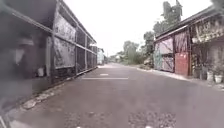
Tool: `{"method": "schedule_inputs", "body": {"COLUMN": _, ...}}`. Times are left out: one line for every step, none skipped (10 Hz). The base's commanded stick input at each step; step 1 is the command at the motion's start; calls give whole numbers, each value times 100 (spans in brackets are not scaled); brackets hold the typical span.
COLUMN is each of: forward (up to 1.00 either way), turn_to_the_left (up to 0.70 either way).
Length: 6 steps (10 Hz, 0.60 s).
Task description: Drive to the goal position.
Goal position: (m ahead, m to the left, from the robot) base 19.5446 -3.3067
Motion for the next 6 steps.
{"method": "schedule_inputs", "body": {"forward": 100, "turn_to_the_left": 0}}
{"method": "schedule_inputs", "body": {"forward": 100, "turn_to_the_left": 0}}
{"method": "schedule_inputs", "body": {"forward": 100, "turn_to_the_left": 0}}
{"method": "schedule_inputs", "body": {"forward": 100, "turn_to_the_left": 0}}
{"method": "schedule_inputs", "body": {"forward": 100, "turn_to_the_left": 0}}
{"method": "schedule_inputs", "body": {"forward": 100, "turn_to_the_left": 0}}
